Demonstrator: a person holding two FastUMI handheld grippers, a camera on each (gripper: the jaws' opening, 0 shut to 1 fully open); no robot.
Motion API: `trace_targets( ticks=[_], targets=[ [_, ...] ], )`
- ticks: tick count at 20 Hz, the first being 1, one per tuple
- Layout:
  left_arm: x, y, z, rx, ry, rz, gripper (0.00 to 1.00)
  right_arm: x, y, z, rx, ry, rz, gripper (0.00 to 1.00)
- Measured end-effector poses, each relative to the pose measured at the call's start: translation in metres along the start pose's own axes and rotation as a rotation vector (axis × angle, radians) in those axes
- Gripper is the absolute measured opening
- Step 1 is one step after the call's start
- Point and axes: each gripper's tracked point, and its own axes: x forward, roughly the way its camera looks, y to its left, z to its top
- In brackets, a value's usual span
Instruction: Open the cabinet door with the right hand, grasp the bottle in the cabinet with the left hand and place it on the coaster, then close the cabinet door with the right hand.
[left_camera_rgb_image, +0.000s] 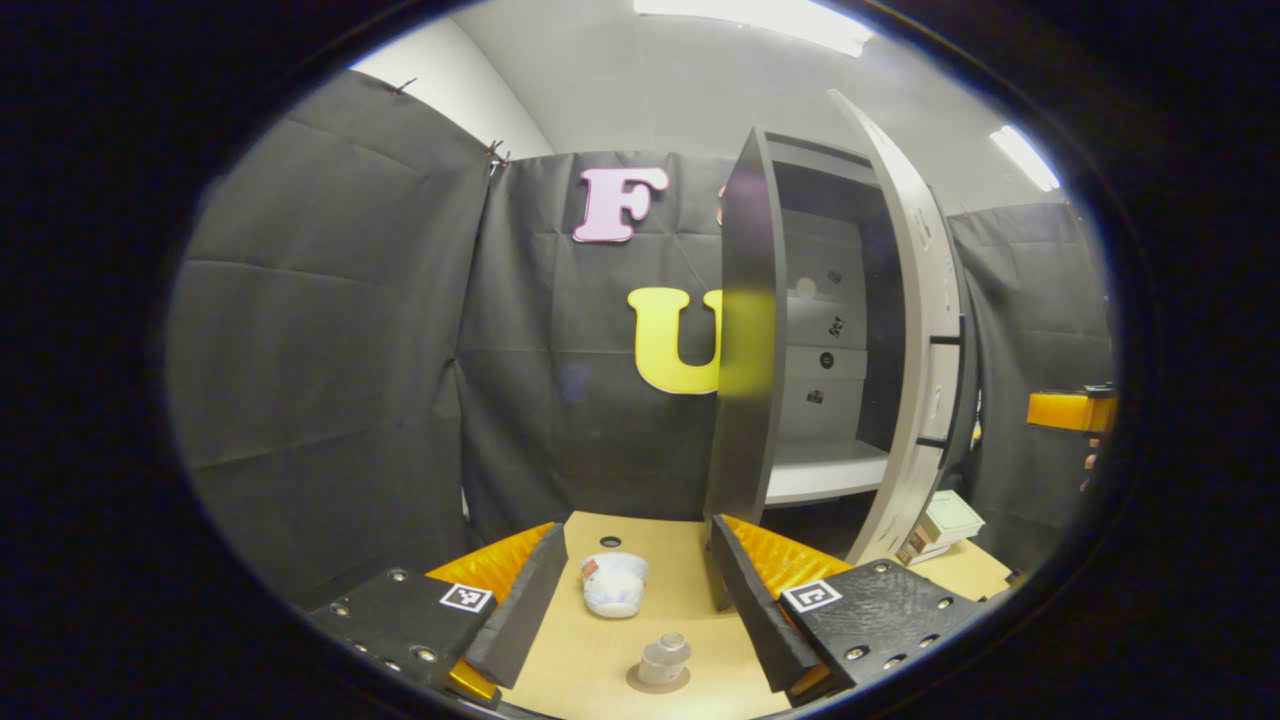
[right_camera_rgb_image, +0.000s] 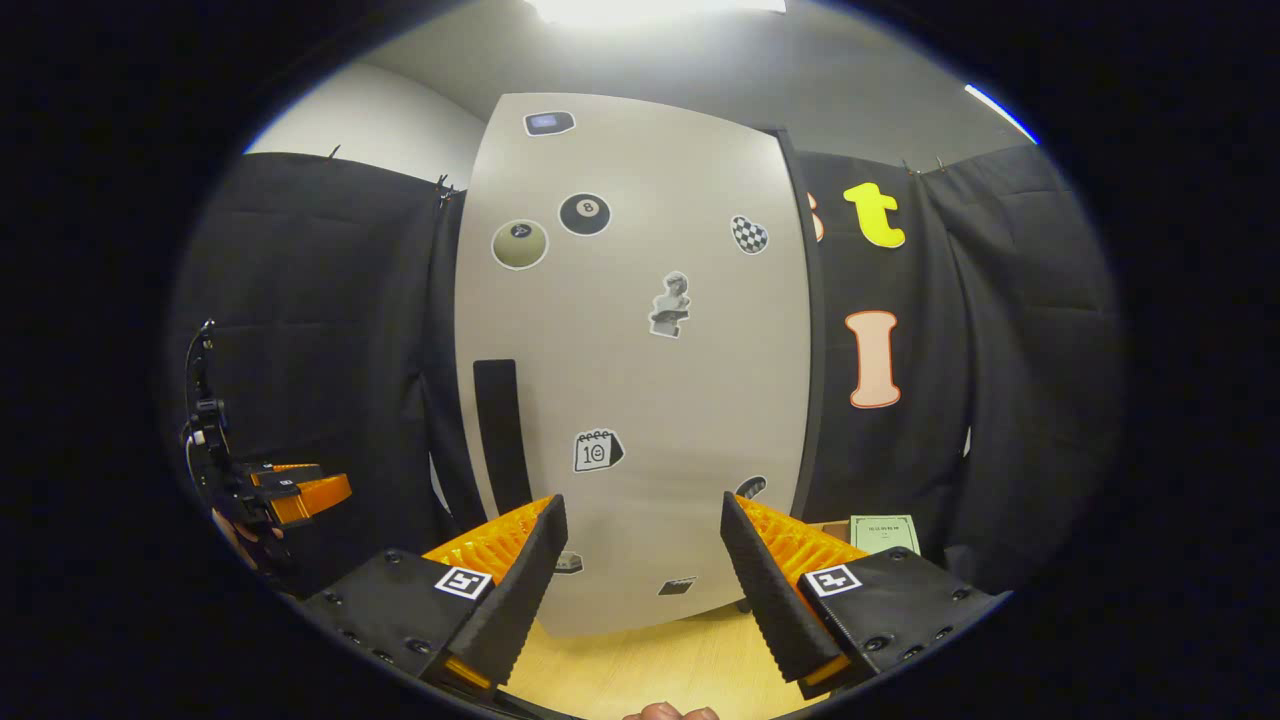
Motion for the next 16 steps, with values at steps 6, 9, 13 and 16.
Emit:
trace_targets(
  ticks=[6, 9, 13, 16],
  targets=[
    [-0.016, -0.064, 0.01, 0.035, -0.027, -0.035, 0.88, -0.013, -0.066, 0.001, 0.057, -0.03, -0.098, 0.98],
    [-0.02, -0.091, 0.018, 0.056, -0.04, -0.047, 0.87, -0.02, -0.099, -0.004, 0.081, -0.034, -0.132, 0.98],
    [-0.022, -0.138, 0.035, 0.12, -0.058, -0.059, 0.87, -0.036, -0.146, -0.002, 0.016, -0.056, -0.2, 0.98],
    [-0.021, -0.184, 0.038, 0.12, -0.068, -0.108, 0.88, -0.046, -0.169, -0.002, -0.025, -0.076, -0.208, 0.98]
  ],
)
